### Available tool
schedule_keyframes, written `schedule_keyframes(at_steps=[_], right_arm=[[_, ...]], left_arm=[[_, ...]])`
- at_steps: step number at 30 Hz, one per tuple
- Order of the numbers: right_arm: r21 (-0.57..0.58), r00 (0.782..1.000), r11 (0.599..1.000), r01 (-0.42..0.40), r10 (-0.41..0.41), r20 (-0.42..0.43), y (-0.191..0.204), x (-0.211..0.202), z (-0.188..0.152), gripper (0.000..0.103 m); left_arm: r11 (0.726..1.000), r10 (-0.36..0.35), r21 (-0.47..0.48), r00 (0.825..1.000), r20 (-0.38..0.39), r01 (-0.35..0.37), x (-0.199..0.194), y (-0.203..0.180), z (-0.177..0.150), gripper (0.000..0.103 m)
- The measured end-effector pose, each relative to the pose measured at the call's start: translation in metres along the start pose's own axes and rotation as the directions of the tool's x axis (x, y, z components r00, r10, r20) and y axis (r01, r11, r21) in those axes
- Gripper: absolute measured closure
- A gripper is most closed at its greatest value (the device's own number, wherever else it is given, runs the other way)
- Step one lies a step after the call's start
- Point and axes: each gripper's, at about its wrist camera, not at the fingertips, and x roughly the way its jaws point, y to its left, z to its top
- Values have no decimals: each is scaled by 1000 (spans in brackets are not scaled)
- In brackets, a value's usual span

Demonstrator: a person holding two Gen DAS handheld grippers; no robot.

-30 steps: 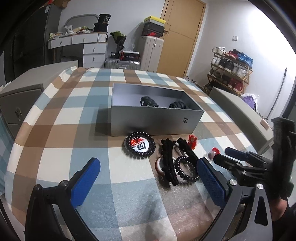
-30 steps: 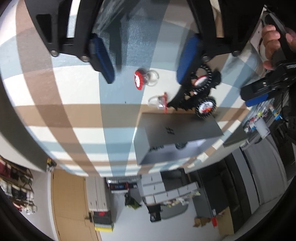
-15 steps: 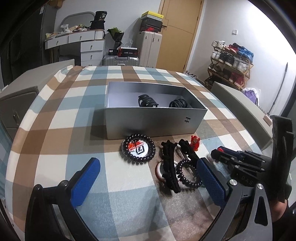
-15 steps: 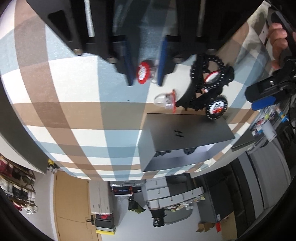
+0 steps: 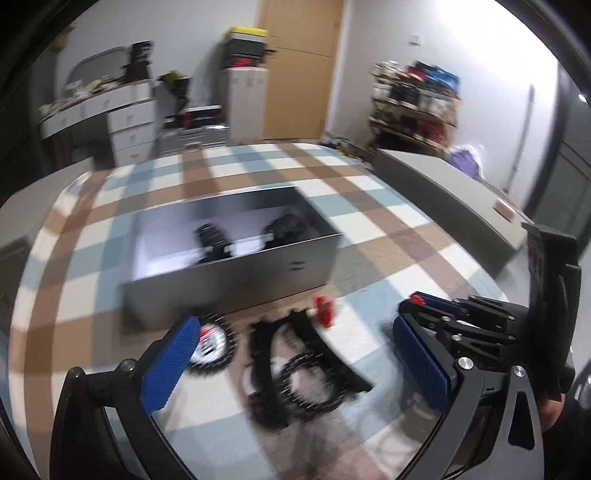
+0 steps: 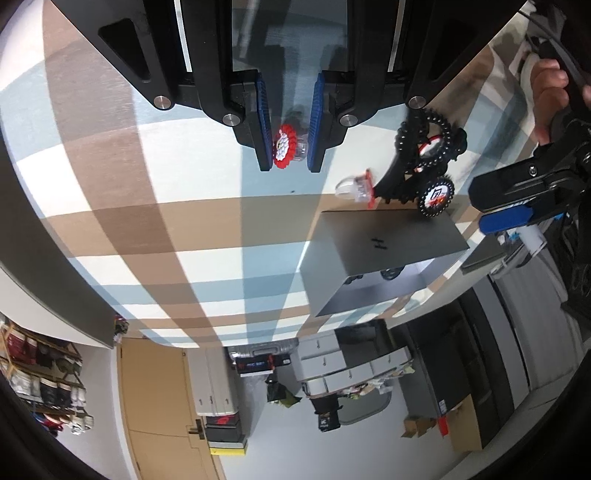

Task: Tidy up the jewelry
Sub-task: 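Grasp the clear ring with red top using the right tool, then carry the red-topped ring with the right tool into the grey box and release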

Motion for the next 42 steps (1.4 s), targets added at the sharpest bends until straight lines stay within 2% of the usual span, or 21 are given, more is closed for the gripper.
schedule_keyframes(at_steps=[3, 7, 13, 21, 23, 25, 27, 32, 35, 38, 42], right_arm=[[38, 1000, 999, -8, 8, 6, -13, -5, -2, 85], [42, 999, 999, 6, -7, 31, -25, -15, -4, 85], [76, 993, 997, -13, 4, 116, -40, -29, -4, 85], [93, 991, 994, -48, 36, 128, -44, -29, -5, 85], [95, 991, 994, -48, 35, 132, -45, -31, -6, 85], [95, 990, 994, -53, 40, 137, -46, -32, -6, 85], [91, 990, 995, -52, 39, 137, -45, -32, -6, 85], [83, 989, 995, -49, 37, 140, -44, -33, -8, 85], [83, 990, 996, -46, 34, 139, -43, -33, -8, 85], [83, 990, 996, -39, 28, 137, -44, -33, -9, 85], [84, 990, 996, -30, 18, 137, -44, -34, -9, 85]], left_arm=[[999, -15, 43, 1000, -21, 16, 12, -10, 9, 1], [998, -51, 36, 996, -80, 54, 30, -12, 16, 2], [995, -53, 80, 987, -154, 66, 50, -24, 17, 13], [994, -32, 96, 974, -225, 55, 65, -28, 15, 44], [994, -23, 98, 972, -234, 47, 67, -28, 15, 45], [993, -27, 102, 970, -240, 53, 69, -30, 14, 52], [992, -24, 112, 968, -248, 54, 70, -31, 14, 68], [992, 5, 125, 969, -246, 27, 72, -32, 12, 84], [989, 17, 144, 969, -245, 19, 73, -34, 11, 89], [987, 29, 160, 971, -237, 10, 72, -36, 9, 89], [990, 4, 140, 974, -226, 29, 65, -35, 10, 89]])
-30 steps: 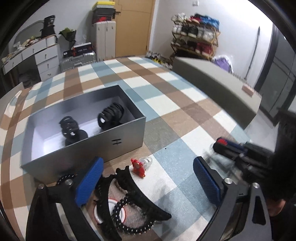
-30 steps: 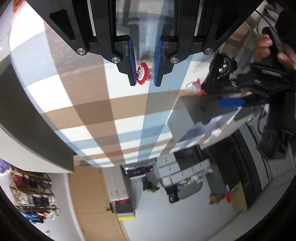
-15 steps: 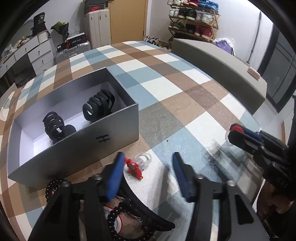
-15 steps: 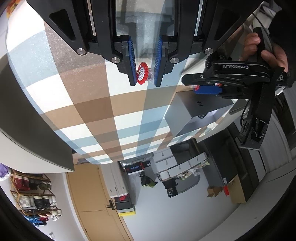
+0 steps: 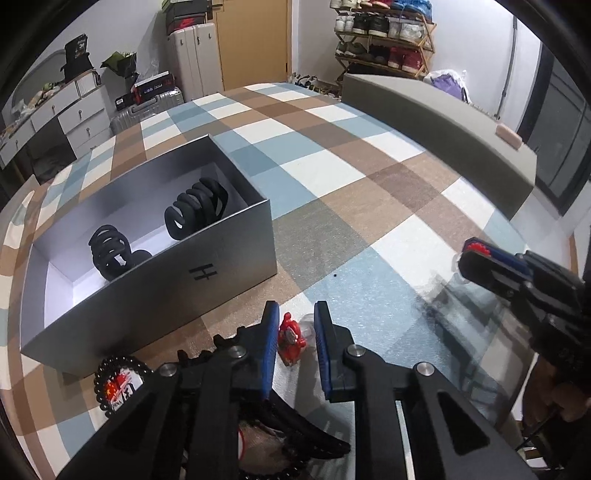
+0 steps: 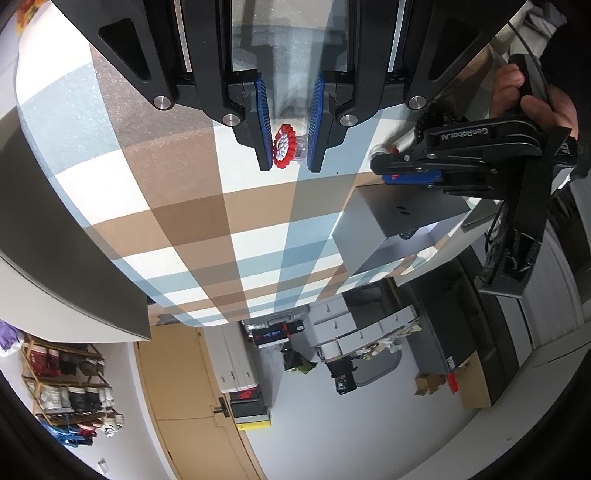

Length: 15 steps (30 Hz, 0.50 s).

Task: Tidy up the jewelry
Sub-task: 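Carry the red-topped ring with the right tool into the grey box and release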

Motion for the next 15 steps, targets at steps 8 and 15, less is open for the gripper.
schedule_keyframes(at_steps=[8, 15], right_arm=[[-32, 1000, 999, -30, 31, 6, 14, -3, 7, 85], [-81, 995, 992, -99, 99, -1, 39, 2, 28, 85]], left_arm=[[1000, 4, 10, 995, 103, -5, -38, -1, 7, 89], [999, 12, -40, 983, 182, -5, -63, 20, 12, 89]])
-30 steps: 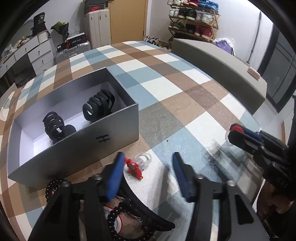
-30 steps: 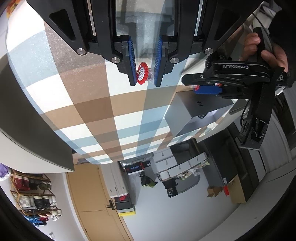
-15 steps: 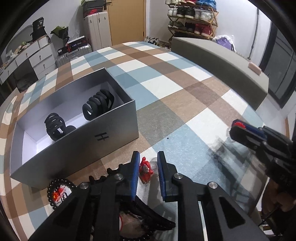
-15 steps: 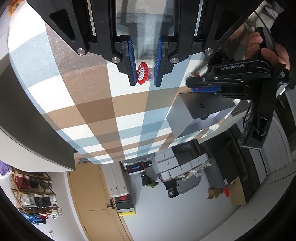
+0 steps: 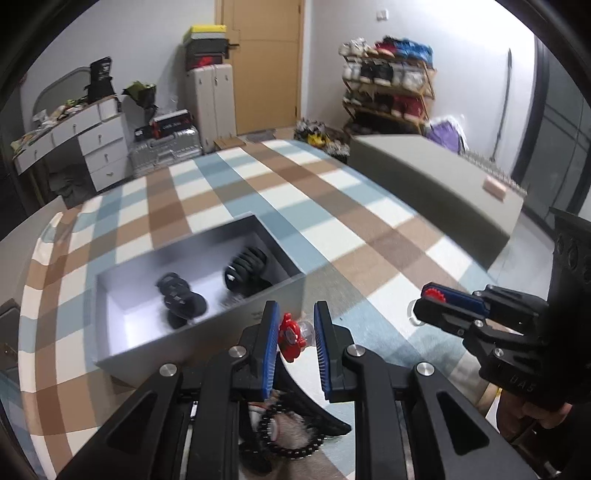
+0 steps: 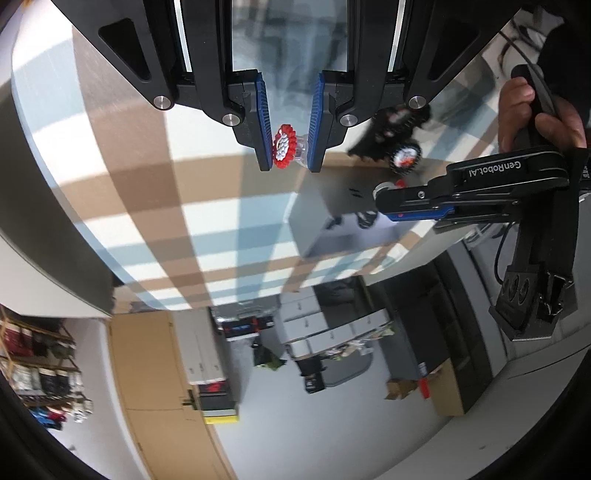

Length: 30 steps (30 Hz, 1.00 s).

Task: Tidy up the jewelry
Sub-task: 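Carry the red-topped ring with the right tool into the grey box and release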

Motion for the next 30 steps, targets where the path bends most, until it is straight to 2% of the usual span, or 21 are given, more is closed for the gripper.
schedule_keyframes(at_steps=[9, 15, 22, 30], right_arm=[[-51, 995, 994, -102, 102, 9, 36, 23, 45, 85], [-89, 988, 984, -155, 155, 0, 56, 46, 73, 85], [-103, 979, 973, -205, 204, -26, 70, 73, 97, 85], [-126, 977, 970, -207, 198, -80, 79, 102, 106, 85]], left_arm=[[998, 27, -61, 995, 99, -21, -23, 40, 14, 89], [995, 45, -99, 991, 129, -32, -24, 65, 20, 89], [990, 33, -140, 989, 147, -12, -18, 88, 25, 89], [981, 9, -194, 994, 105, 12, 0, 109, 24, 89]])
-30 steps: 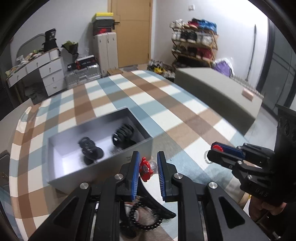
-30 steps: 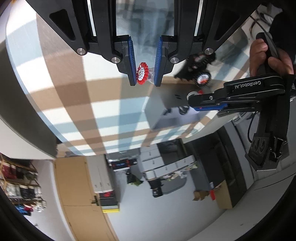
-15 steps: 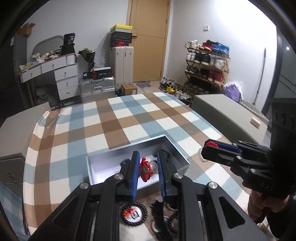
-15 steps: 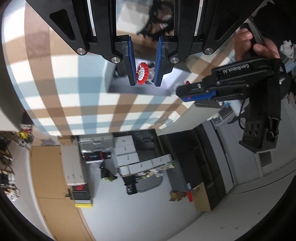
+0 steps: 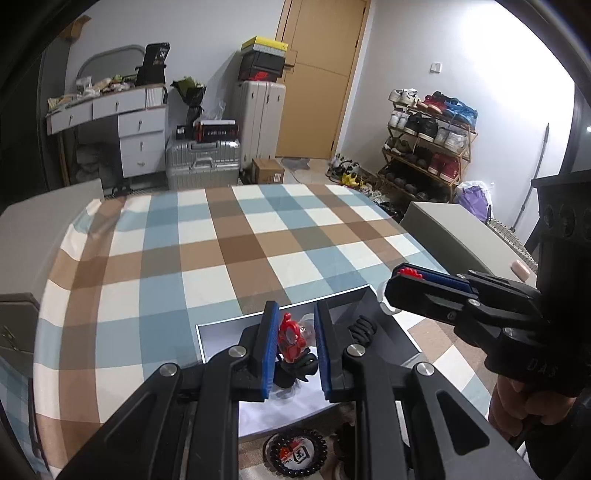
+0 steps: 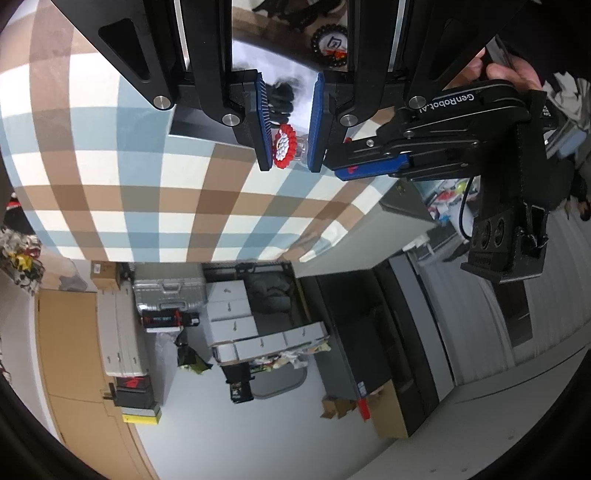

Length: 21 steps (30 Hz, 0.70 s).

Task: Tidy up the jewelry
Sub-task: 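Carry the red-topped ring with the right tool into the grey box and release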

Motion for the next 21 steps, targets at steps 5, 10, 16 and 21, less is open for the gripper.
schedule_keyframes(at_steps=[5, 10, 16, 21], right_arm=[[23, 999, 1000, 3, -2, -42, -8, 17, -6, 85], [32, 998, 999, 7, -5, -67, -15, 28, -12, 85], [53, 994, 998, 24, -18, -103, -22, 42, -17, 85], [79, 987, 996, 33, -20, -158, -28, 56, -22, 83]], left_arm=[[1000, -2, -21, 1000, -27, 1, 9, 6, -5, 89], [999, 2, -41, 999, -53, -4, 17, 13, -9, 89], [998, -11, -59, 997, -78, 7, 25, 18, -11, 89], [998, -21, -60, 995, -98, 15, 30, 20, -13, 89]])
